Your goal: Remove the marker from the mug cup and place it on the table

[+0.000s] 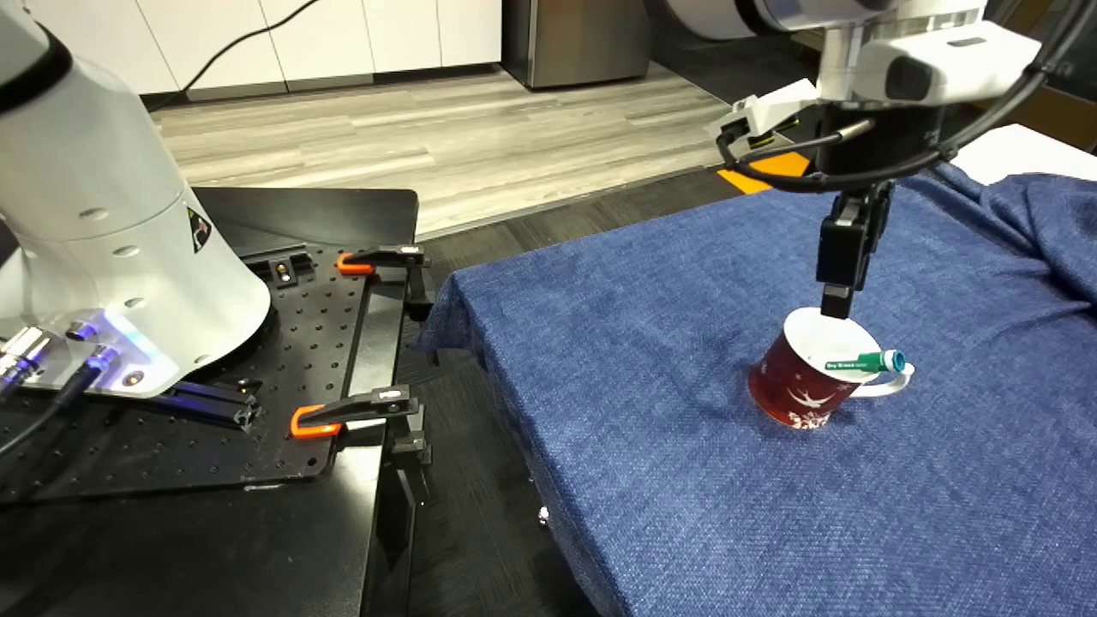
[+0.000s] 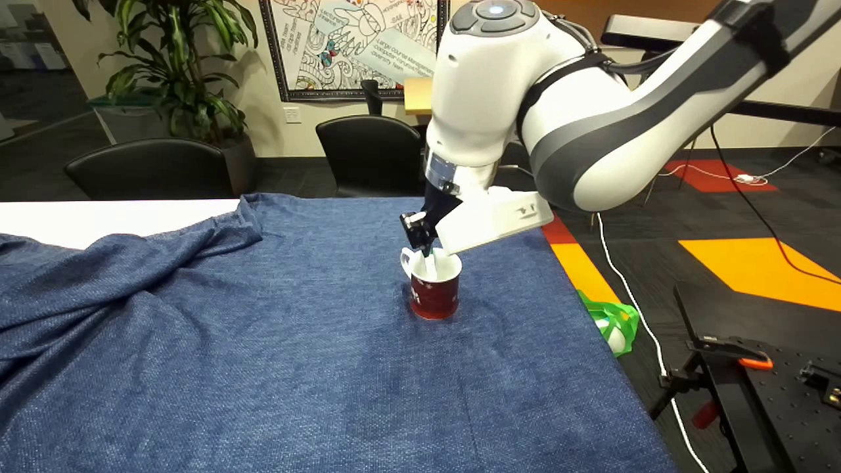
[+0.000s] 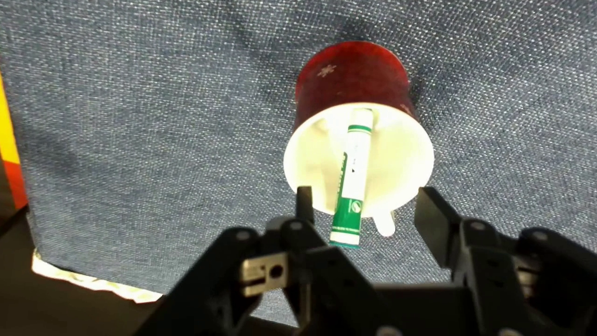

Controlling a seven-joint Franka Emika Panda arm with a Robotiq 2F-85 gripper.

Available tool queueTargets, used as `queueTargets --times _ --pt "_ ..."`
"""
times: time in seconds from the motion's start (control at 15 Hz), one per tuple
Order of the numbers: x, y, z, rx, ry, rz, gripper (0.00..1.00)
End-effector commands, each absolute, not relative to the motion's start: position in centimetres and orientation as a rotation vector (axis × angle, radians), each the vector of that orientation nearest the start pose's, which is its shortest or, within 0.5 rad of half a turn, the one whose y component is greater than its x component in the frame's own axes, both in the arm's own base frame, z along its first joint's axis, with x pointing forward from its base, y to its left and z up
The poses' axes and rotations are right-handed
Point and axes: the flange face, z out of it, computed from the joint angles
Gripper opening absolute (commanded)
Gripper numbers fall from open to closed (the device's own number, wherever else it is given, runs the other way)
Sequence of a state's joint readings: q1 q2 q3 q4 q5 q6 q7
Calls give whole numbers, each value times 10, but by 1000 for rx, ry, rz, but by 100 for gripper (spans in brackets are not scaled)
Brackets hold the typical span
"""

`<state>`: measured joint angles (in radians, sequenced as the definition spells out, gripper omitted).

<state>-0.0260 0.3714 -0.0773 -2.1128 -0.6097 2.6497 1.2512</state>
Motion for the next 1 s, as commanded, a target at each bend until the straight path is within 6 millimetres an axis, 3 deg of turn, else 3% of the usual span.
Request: queueTargets --times 0.0,0.93 --pt "608 -51 246 -3028 1314 -518 57" --pt "626 -73 213 -3017 1367 -379 59"
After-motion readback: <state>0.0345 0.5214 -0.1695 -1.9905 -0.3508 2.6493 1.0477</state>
